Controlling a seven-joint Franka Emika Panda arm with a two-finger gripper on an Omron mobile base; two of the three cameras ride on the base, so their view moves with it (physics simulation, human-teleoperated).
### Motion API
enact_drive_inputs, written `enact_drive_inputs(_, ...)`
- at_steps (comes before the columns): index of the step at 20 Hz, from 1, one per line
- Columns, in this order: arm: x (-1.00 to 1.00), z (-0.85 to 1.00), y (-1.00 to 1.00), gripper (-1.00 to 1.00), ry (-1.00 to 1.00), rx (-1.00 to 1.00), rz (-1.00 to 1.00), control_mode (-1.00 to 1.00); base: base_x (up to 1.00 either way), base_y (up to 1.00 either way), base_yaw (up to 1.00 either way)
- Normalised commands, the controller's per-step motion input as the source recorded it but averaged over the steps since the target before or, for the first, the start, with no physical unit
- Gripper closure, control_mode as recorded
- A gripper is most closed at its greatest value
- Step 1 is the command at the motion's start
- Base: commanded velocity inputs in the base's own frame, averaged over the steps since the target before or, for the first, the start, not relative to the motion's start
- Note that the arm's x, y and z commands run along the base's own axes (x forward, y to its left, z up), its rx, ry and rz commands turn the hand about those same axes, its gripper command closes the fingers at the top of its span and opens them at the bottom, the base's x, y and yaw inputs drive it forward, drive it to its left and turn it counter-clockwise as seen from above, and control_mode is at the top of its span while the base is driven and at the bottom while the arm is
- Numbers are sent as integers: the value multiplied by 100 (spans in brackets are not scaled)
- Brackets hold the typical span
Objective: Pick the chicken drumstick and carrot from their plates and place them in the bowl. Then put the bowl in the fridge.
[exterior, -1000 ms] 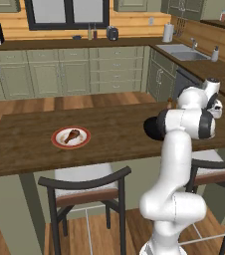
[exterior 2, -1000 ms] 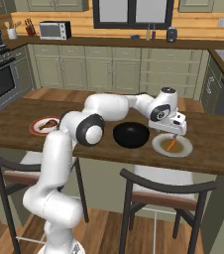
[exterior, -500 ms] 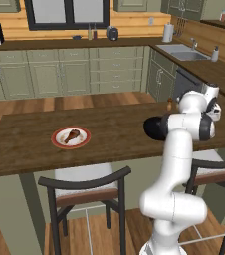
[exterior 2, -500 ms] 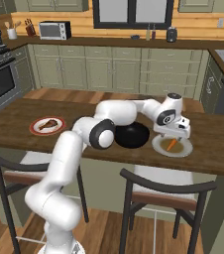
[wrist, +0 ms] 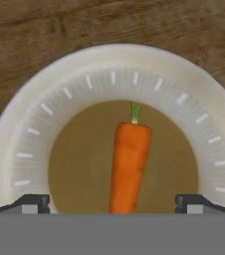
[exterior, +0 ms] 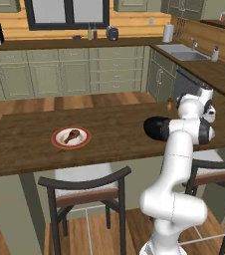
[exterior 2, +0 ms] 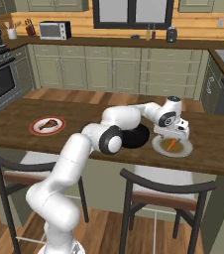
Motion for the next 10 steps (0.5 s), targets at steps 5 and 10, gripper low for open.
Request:
enact_drive_inputs(5, 17, -28, 0, -100, 2, 0, 0, -100, 0, 0, 0)
enact_drive_inputs(10, 1, -23, -3, -100, 0, 0, 0, -100, 0, 0, 0)
